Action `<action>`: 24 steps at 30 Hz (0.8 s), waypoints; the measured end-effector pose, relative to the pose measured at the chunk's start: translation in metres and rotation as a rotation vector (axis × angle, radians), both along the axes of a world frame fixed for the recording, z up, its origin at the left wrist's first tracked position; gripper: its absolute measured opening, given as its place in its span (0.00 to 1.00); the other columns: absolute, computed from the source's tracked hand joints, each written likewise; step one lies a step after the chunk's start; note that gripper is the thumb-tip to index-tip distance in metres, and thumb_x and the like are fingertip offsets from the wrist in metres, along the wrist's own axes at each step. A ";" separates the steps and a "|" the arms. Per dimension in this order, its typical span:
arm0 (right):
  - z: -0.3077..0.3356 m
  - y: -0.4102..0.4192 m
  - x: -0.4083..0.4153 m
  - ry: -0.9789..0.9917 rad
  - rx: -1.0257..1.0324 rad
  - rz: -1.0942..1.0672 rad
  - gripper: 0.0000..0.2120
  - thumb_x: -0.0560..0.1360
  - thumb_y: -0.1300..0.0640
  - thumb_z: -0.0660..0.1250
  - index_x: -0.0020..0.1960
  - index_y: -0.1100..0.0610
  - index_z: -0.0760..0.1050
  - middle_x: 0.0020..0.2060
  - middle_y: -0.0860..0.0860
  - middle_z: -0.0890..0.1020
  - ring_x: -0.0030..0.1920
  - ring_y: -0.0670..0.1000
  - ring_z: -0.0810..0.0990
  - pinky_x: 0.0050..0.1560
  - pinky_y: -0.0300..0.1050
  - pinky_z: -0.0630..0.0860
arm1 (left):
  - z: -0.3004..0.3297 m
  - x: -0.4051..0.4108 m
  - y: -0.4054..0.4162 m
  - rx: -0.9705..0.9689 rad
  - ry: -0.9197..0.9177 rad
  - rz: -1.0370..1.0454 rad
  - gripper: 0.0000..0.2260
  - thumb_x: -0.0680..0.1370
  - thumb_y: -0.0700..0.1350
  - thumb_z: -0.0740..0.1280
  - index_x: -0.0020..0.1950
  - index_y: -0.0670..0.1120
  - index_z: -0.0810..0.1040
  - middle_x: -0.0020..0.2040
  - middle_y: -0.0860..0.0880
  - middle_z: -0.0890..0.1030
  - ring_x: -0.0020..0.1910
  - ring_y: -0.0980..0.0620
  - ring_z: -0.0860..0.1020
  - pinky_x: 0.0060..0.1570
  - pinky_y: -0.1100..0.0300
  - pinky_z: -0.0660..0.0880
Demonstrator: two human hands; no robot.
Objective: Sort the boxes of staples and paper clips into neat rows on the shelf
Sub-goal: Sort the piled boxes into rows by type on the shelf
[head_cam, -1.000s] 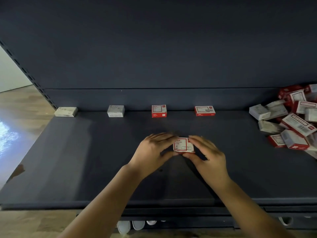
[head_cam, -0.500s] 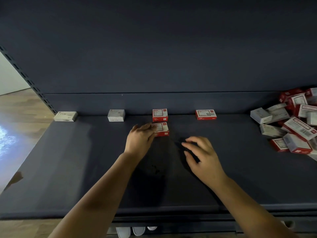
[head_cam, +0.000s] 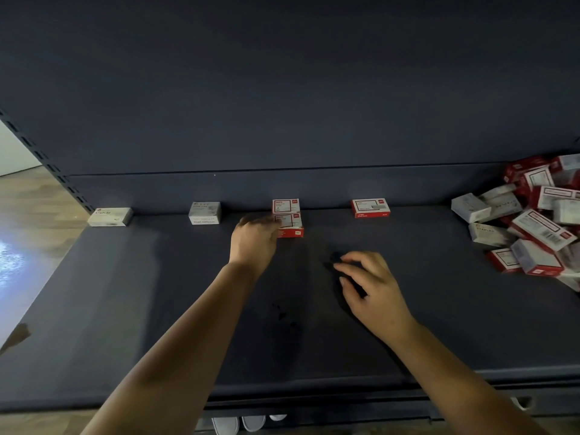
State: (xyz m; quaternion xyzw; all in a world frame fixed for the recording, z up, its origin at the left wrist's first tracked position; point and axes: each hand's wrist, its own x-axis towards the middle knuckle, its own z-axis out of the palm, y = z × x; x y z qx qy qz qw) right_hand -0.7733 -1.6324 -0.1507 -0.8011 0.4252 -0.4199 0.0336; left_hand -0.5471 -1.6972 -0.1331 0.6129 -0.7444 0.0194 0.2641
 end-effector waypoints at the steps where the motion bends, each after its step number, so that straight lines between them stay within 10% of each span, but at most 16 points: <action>1: 0.000 0.000 0.000 0.006 -0.002 -0.003 0.11 0.72 0.61 0.63 0.50 0.63 0.81 0.49 0.53 0.77 0.52 0.50 0.74 0.57 0.34 0.69 | 0.001 -0.002 0.002 -0.002 0.007 0.010 0.08 0.66 0.36 0.65 0.39 0.42 0.83 0.41 0.45 0.84 0.34 0.40 0.80 0.37 0.54 0.77; 13: -0.004 0.003 -0.031 0.023 0.036 -0.198 0.14 0.67 0.65 0.67 0.52 0.64 0.80 0.53 0.59 0.78 0.54 0.54 0.72 0.53 0.56 0.76 | 0.009 -0.054 0.058 -0.159 -0.031 -0.106 0.15 0.71 0.46 0.59 0.50 0.43 0.82 0.51 0.45 0.81 0.50 0.42 0.79 0.54 0.44 0.72; 24: 0.003 0.028 -0.117 0.001 0.019 -0.340 0.16 0.66 0.66 0.62 0.52 0.65 0.80 0.54 0.60 0.77 0.55 0.56 0.71 0.54 0.53 0.74 | 0.000 -0.144 0.069 -0.097 -0.107 -0.278 0.16 0.71 0.46 0.57 0.47 0.45 0.83 0.47 0.49 0.82 0.50 0.45 0.80 0.50 0.38 0.74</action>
